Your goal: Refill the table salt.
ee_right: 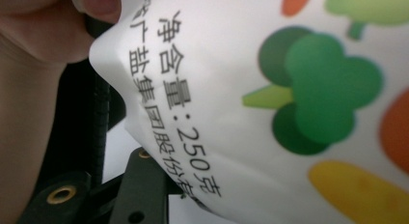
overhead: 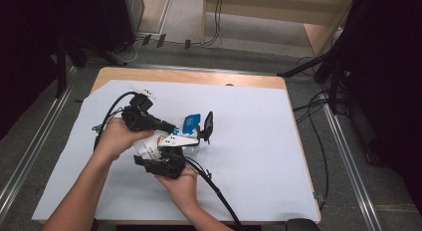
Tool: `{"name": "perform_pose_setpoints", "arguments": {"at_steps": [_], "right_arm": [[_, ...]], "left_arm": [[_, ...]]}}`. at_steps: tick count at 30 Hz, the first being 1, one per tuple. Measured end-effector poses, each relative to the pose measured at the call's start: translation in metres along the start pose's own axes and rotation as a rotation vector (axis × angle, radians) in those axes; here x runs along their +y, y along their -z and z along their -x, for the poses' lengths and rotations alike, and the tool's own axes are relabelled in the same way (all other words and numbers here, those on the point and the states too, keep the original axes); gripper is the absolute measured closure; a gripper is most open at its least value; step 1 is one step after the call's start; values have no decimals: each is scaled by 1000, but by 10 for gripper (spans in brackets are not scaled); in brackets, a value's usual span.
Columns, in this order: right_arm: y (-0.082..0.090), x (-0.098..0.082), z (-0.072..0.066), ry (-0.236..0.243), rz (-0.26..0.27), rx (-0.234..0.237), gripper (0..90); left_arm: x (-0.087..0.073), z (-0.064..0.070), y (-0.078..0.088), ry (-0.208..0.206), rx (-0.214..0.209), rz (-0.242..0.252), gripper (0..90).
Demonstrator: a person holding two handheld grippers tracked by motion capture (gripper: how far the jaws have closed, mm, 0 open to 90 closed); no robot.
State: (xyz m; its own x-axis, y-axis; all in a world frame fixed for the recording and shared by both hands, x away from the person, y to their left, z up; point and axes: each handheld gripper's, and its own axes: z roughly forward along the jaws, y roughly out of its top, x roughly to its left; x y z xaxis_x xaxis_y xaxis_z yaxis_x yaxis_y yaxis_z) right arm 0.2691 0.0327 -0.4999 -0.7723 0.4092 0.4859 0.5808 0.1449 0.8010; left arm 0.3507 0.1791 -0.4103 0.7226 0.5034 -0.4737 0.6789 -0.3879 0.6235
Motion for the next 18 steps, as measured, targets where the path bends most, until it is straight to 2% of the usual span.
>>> {"name": "perform_pose_setpoints", "arguments": {"at_steps": [3,6,10,18], "right_arm": [[-1,1,0,38,-26,-18,579],[-2,1,0,54,-34,-31,580],[-3,1,1,37,-39,-25,613],[0,2,1,-34,-1,20,634]], "left_arm": [[0,-2,0,19,-7,4,900],[0,-2,0,31,-3,5,900],[0,-2,0,33,-5,7,900],[-1,-2,3,3,-7,18,854]]}}
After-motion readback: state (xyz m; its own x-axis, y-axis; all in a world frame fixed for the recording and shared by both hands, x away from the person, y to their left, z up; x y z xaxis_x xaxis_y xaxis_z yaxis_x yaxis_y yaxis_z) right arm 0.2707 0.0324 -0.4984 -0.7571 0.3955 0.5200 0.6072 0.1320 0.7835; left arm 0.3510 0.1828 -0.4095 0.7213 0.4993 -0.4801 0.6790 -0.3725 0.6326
